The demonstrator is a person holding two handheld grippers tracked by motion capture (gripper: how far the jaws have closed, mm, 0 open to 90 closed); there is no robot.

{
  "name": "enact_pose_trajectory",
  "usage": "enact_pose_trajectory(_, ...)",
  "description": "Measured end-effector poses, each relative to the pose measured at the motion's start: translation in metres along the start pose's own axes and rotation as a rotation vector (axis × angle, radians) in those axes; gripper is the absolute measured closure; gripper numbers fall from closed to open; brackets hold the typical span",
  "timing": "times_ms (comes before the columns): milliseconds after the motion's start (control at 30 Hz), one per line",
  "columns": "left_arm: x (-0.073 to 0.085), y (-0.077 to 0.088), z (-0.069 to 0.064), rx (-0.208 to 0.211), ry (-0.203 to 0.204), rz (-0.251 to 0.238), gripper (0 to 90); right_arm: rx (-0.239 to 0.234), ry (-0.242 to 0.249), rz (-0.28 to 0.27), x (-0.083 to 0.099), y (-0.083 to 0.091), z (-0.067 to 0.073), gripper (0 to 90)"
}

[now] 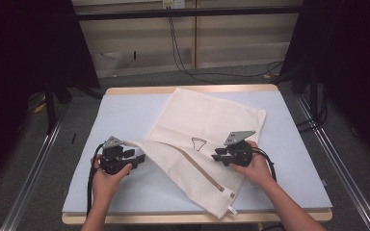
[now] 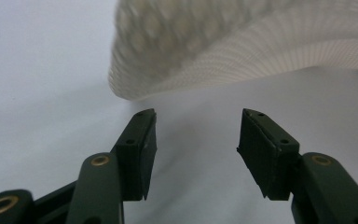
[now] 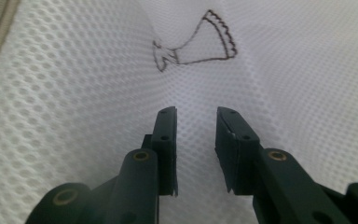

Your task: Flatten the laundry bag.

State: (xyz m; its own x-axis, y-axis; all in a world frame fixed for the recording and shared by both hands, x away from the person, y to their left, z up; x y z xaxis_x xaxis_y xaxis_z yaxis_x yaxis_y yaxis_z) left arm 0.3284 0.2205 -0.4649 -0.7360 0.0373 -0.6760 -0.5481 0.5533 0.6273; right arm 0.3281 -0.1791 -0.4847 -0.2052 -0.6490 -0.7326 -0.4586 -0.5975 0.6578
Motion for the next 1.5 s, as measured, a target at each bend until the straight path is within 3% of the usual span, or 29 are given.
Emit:
enact_pose_trajectory(100, -0.001, 0.001, 0.003, -0.012, -0.016, -0.002, 43.3, 0.023, -0.011, 0.01, 0.003, 0.004, -0.003, 65.9)
enact_pose_trajectory(200, -0.001, 0.001, 0.004, -0.006, -0.02, 0.003, 40.8, 0.095, -0.017, 0.028, 0.006, 0.013, -0.007, 60.4)
enact_pose_trajectory(267, -0.001, 0.0, 0.003, -0.007, -0.029, 0.0, 40.8, 0.163, -0.061, 0.026, 0.01, 0.026, -0.012, 54.6)
enact_pose_trajectory(300, -0.001, 0.0, 0.003, -0.007, -0.029, 0.0, 40.8, 0.163, -0.061, 0.026, 0.01, 0.026, -0.012, 54.6)
enact_pose_trajectory(333, -0.002, 0.0, 0.003, -0.01, -0.037, -0.004, 40.4, 0.189, -0.104, 0.029, 0.014, 0.032, -0.016, 52.0)
enact_pose_trajectory(433, -0.002, -0.001, 0.002, -0.002, -0.036, -0.004, 39.6, 0.191, -0.127, 0.031, 0.019, 0.033, -0.02, 50.3)
enact_pose_trajectory(467, -0.002, -0.002, 0.002, 0.0, -0.041, -0.002, 37.8, 0.167, -0.163, 0.055, 0.024, 0.029, -0.022, 54.5)
enact_pose_trajectory(500, -0.002, -0.002, 0.002, 0.0, -0.041, -0.002, 37.4, 0.167, -0.163, 0.055, 0.024, 0.029, -0.022, 54.5)
enact_pose_trajectory(533, -0.002, -0.002, 0.001, -0.004, -0.05, 0.001, 37.1, 0.127, -0.151, 0.095, 0.026, 0.022, -0.02, 64.1)
enact_pose_trajectory(567, -0.002, -0.002, 0.001, -0.004, -0.05, 0.001, 36.4, 0.127, -0.151, 0.095, 0.026, 0.022, -0.02, 64.1)
enact_pose_trajectory(600, -0.002, -0.003, 0.001, 0.0, -0.048, 0.0, 35.7, 0.123, -0.146, 0.109, 0.027, 0.019, -0.02, 74.1)
enact_pose_trajectory(633, -0.002, -0.003, 0.001, 0.0, -0.048, 0.0, 34.8, 0.123, -0.146, 0.109, 0.027, 0.019, -0.02, 74.1)
enact_pose_trajectory(667, -0.002, -0.003, 0.001, 0.003, -0.047, -0.004, 34.8, 0.133, -0.128, 0.114, 0.027, 0.019, -0.022, 78.9)
enact_pose_trajectory(700, -0.003, -0.004, 0.002, 0.003, -0.054, 0.001, 31.8, 0.106, -0.135, 0.098, 0.029, 0.02, -0.024, 87.5)
enact_pose_trajectory(733, -0.003, -0.004, 0.002, 0.008, -0.051, 0.01, 30.3, 0.108, -0.13, 0.099, 0.029, 0.019, -0.025, 89.4)
enact_pose_trajectory(833, -0.003, -0.006, 0.002, 0.012, -0.052, 0.019, 26.9, 0.129, -0.116, 0.122, 0.027, 0.019, -0.026, 90.0)
enact_pose_trajectory(900, -0.003, -0.005, 0.002, 0.008, -0.054, 0.02, 25.3, 0.169, -0.109, 0.134, 0.026, 0.021, -0.029, 90.0)
enact_pose_trajectory(1000, -0.003, -0.006, 0.002, 0.006, -0.059, 0.015, 23.4, 0.258, -0.143, 0.133, 0.031, 0.03, -0.042, 90.0)
enact_pose_trajectory(1033, -0.003, -0.006, 0.002, 0.006, -0.059, 0.015, 23.2, 0.258, -0.143, 0.133, 0.031, 0.03, -0.042, 90.0)
enact_pose_trajectory(1067, -0.003, -0.006, 0.003, 0.011, -0.056, 0.016, 23.0, 0.291, -0.153, 0.123, 0.038, 0.037, -0.052, 90.0)
enact_pose_trajectory(1200, -0.003, -0.006, 0.006, 0.01, -0.052, 0.025, 23.1, 0.286, -0.142, 0.084, 0.048, 0.038, -0.058, 87.4)
enact_pose_trajectory(1333, -0.004, -0.006, 0.007, 0.001, -0.052, 0.025, 24.1, 0.304, -0.115, 0.11, 0.045, 0.038, -0.054, 88.9)
enact_pose_trajectory(1400, -0.005, -0.006, 0.008, 0.0, -0.055, 0.029, 24.8, 0.305, -0.127, 0.11, 0.044, 0.039, -0.055, 89.2)
enact_pose_trajectory(1500, -0.005, -0.008, 0.012, 0.006, -0.043, 0.035, 25.5, 0.333, -0.09, 0.117, 0.044, 0.039, -0.055, 89.6)
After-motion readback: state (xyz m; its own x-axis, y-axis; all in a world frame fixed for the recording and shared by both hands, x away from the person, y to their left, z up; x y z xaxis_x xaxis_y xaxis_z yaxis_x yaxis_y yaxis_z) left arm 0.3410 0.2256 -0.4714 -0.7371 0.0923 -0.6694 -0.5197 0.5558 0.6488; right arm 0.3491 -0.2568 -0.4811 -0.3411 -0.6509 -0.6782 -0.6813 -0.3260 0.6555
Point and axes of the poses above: each handheld gripper's, and its own axes: y roughly backward along the jaws, x roughly out of its underside, z roughly to its left, the point moved 1 cm from there along -y, roughly forward along the jaws, and after that the axes turned 15 degrees about y, right-handed, at the moved point
